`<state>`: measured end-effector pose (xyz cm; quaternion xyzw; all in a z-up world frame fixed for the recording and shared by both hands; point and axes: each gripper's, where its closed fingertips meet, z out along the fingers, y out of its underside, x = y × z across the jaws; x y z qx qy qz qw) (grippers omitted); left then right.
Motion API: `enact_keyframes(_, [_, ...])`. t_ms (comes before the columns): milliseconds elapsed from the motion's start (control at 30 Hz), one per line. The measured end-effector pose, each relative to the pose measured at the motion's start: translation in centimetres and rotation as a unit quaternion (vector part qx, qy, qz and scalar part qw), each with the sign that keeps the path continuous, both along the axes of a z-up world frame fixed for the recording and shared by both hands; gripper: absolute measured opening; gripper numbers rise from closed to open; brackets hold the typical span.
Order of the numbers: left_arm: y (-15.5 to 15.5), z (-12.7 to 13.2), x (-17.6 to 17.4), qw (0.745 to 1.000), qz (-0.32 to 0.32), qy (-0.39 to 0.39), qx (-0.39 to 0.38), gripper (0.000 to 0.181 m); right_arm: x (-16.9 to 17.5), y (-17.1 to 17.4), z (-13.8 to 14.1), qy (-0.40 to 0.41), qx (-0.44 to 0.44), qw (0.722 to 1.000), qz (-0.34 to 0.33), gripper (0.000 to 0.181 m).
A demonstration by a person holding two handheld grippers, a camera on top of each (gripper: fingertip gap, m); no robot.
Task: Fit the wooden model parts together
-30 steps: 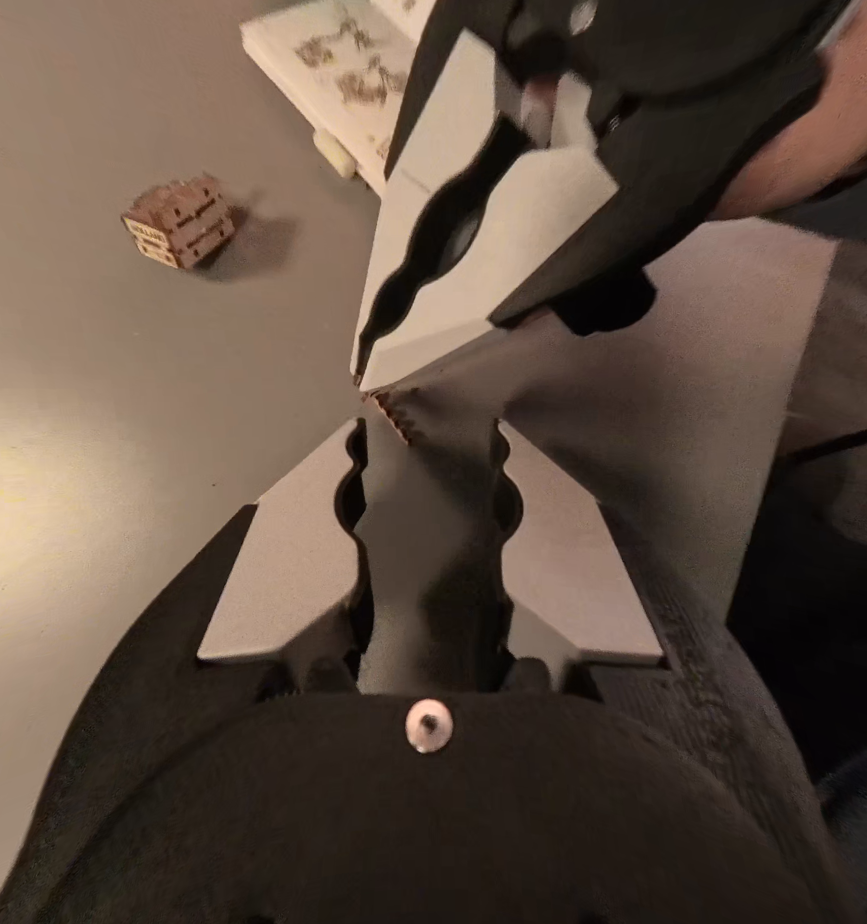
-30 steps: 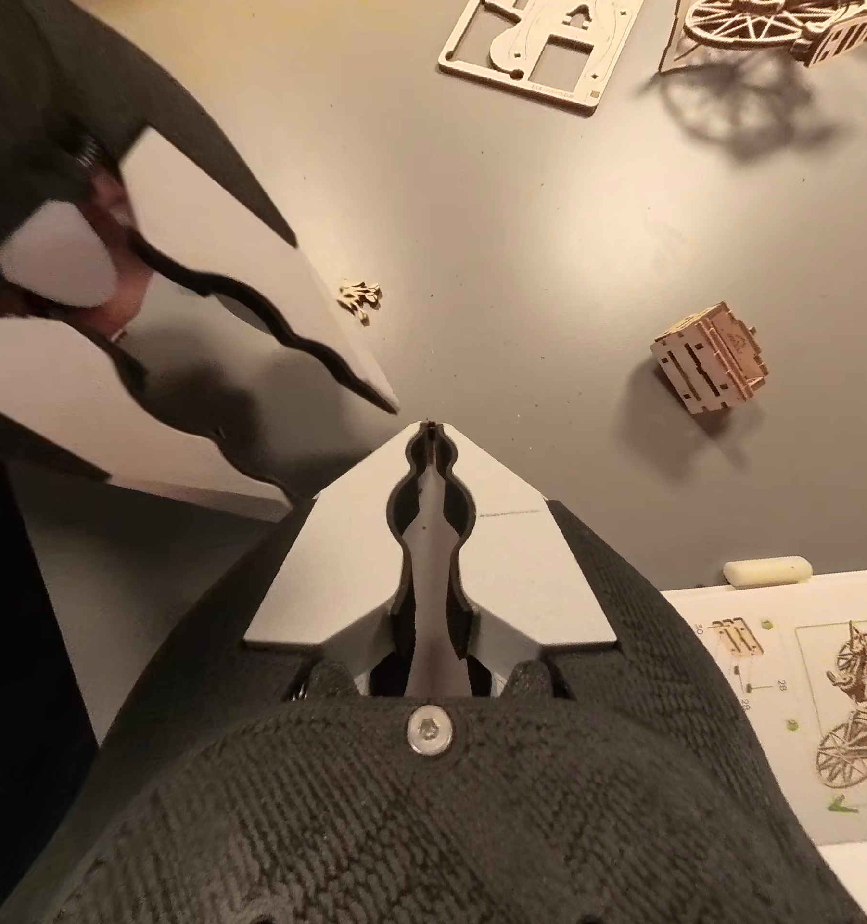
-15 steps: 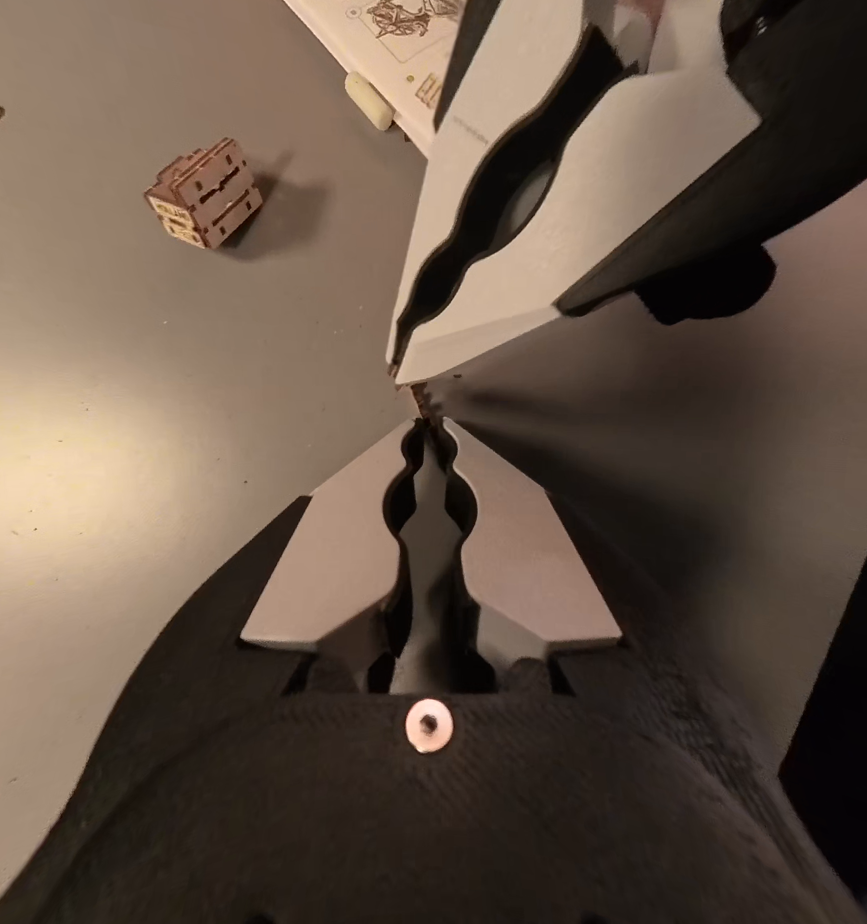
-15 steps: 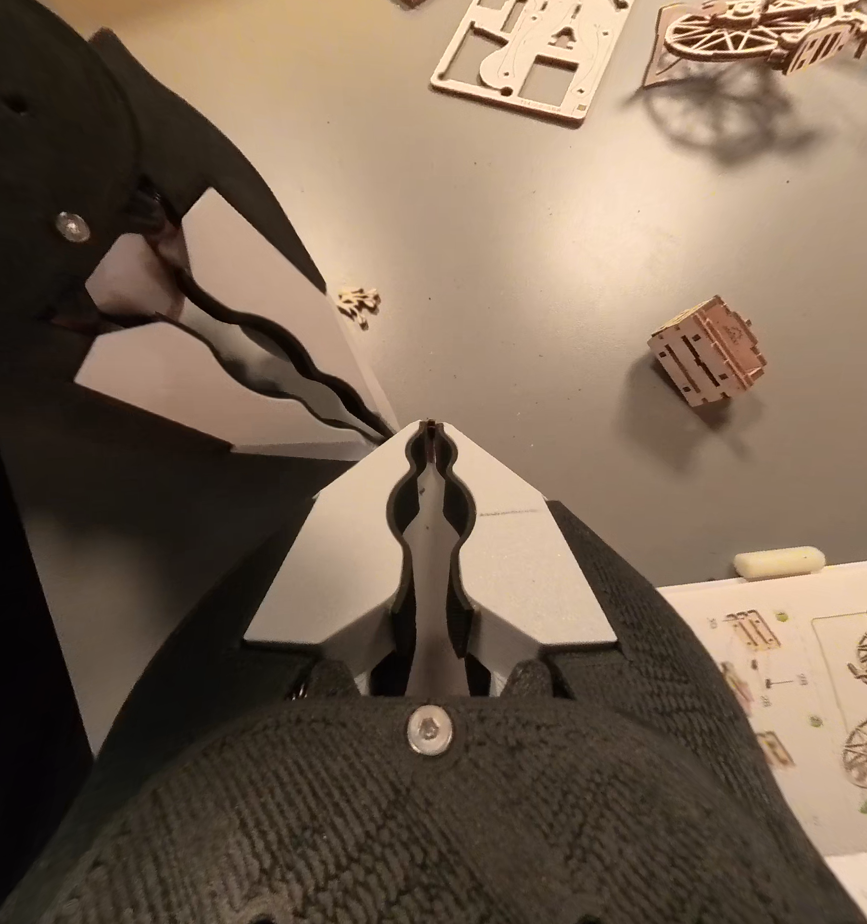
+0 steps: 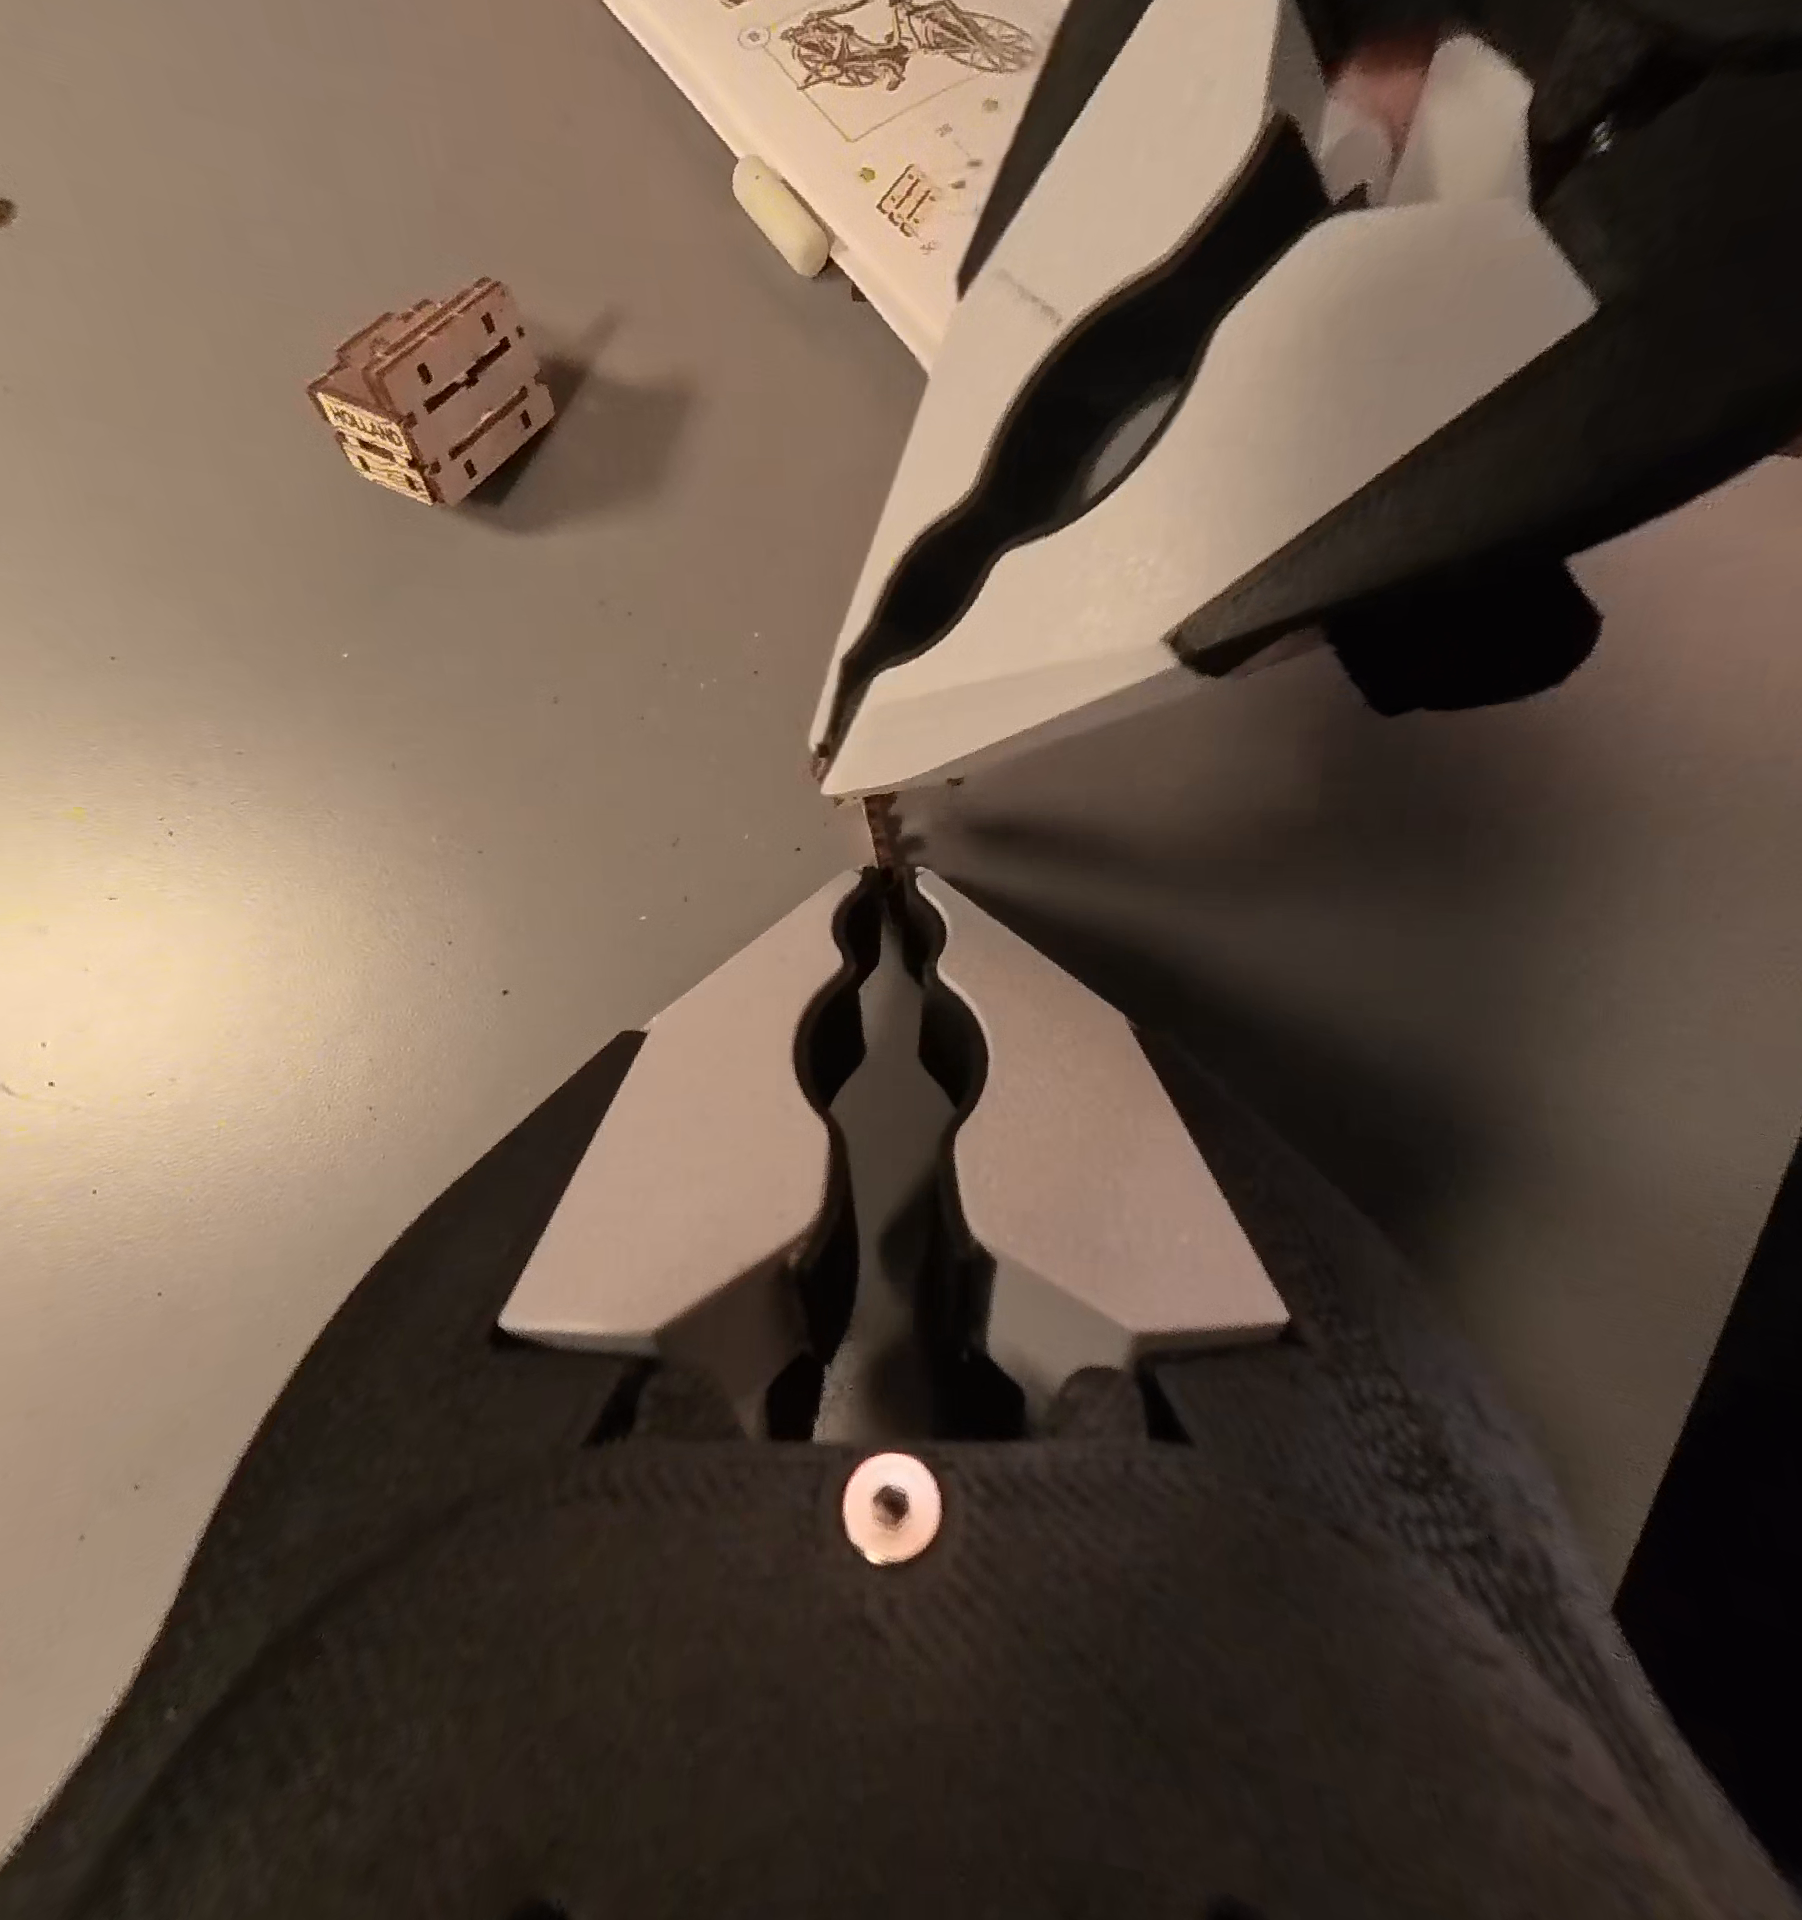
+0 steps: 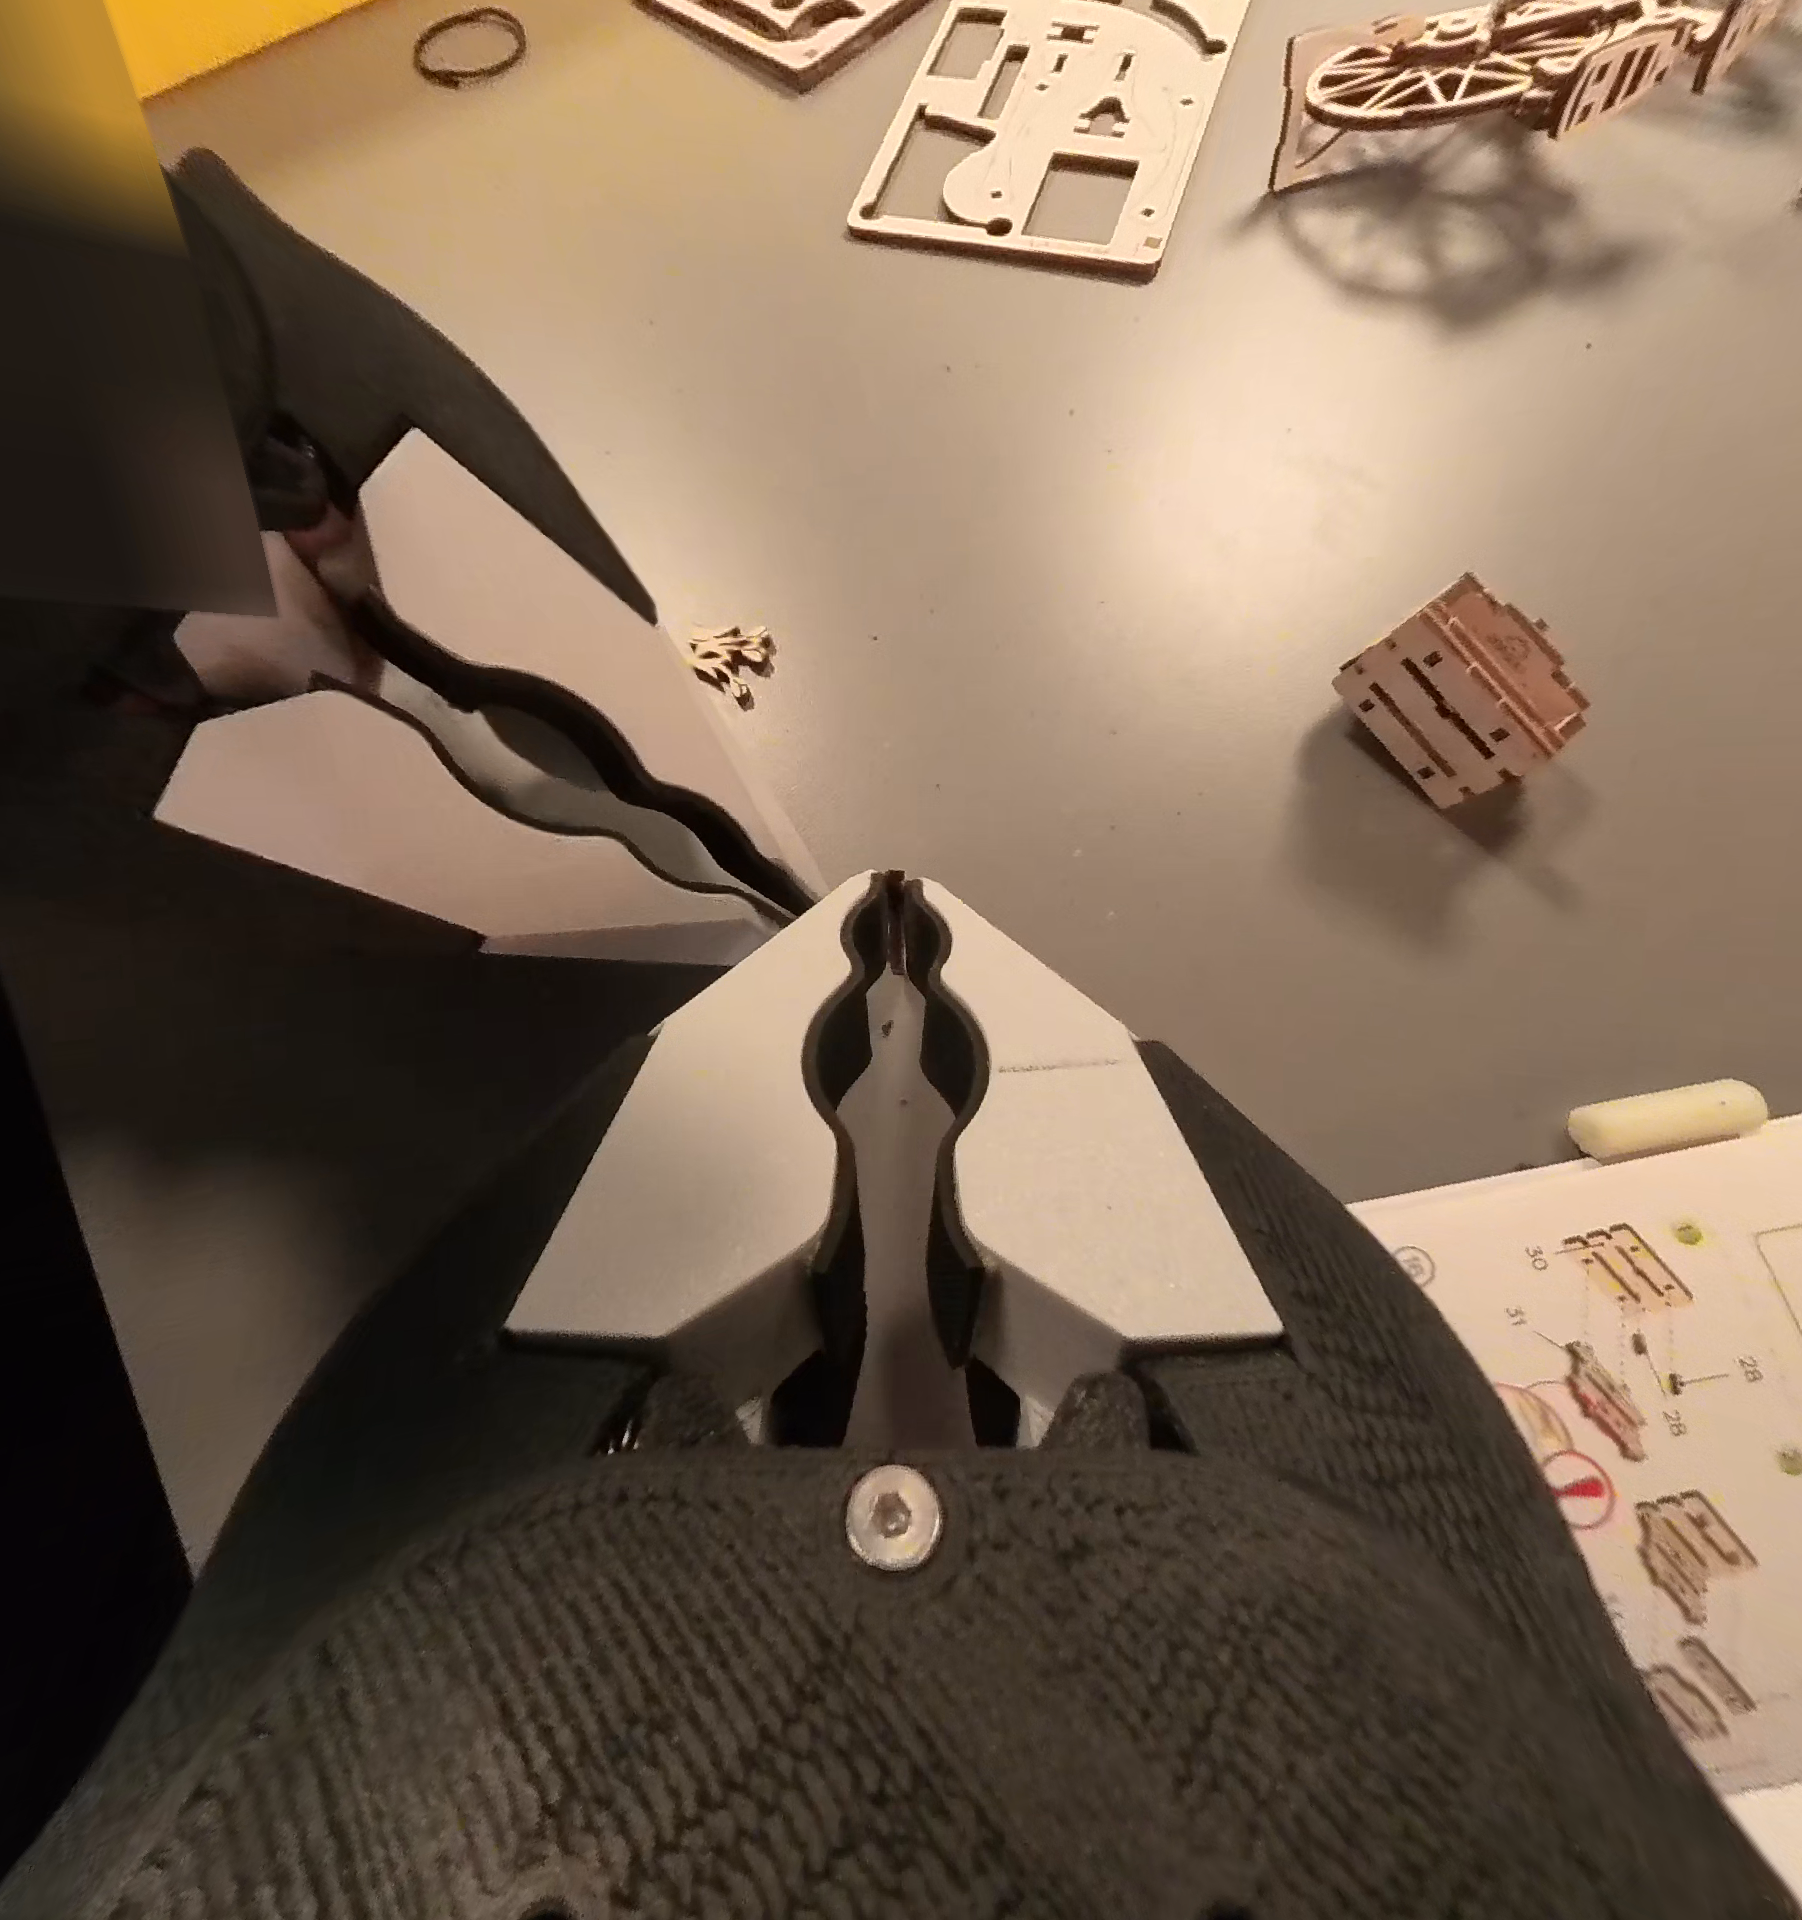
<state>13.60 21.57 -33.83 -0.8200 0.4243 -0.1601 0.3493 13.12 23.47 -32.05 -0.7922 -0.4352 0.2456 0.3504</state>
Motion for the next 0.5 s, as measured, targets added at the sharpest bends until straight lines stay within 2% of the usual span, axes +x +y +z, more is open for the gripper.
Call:
enact_keyframes(167, [0.0, 0.0, 0.0, 1.0, 0.0, 0.001, 0.004, 0.002, 0.0, 0.1, 0.0, 0.011, 0.006, 1.0, -0.017, 0.001])
enact_keyframes(300, [0.0, 0.0, 0.0, 1.0, -0.004, 0.001, 0.004, 0.001, 0.1, 0.1, 0.2, 0.076, -0.015, 0.996, -0.05, 0.002])
enact_keyframes(400, [0.0, 0.0, 0.0, 1.0, -0.005, -0.002, 0.005, 0.001, 0.8, 0.5, 2.0, 0.138, -0.001, 0.988, -0.072, 0.013])
enact_keyframes(500, [0.0, 0.0, 0.0, 1.0, -0.006, -0.005, 0.004, 0.001, 1.4, 0.3, 1.7, 0.132, -0.014, 0.988, -0.073, 0.015])
